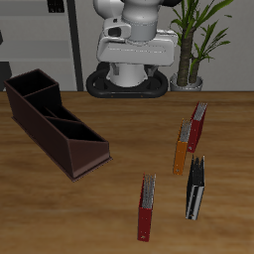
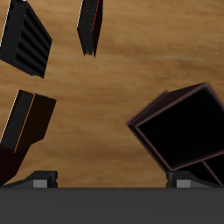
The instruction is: Place the right red book into the right desk caddy's back compartment
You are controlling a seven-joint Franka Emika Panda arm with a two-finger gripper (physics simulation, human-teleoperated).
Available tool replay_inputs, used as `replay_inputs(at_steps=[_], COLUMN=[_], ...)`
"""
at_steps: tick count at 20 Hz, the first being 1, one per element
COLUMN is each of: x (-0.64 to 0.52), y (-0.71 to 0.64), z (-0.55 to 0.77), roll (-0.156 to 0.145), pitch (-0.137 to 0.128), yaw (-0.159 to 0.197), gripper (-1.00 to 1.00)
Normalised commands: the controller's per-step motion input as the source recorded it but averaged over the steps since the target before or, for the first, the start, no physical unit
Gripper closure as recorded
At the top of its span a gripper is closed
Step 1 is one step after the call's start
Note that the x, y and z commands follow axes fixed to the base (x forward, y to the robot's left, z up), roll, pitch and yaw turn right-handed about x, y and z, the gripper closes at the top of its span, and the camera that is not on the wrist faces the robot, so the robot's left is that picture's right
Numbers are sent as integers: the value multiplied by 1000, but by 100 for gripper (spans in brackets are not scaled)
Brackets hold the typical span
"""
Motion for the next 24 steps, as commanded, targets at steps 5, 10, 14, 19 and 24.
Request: replay_inputs(at_steps=[5, 10, 14, 19, 24], x=[104, 158, 131, 236, 279], y=[161, 205, 104, 145, 85], z=[-19, 26, 23, 93, 23], roll=[16, 34, 38, 52, -2], pitch=[10, 4, 5, -25, -45], yaw=[3, 21, 2, 8, -1], gripper=[-100, -100, -100, -100, -100])
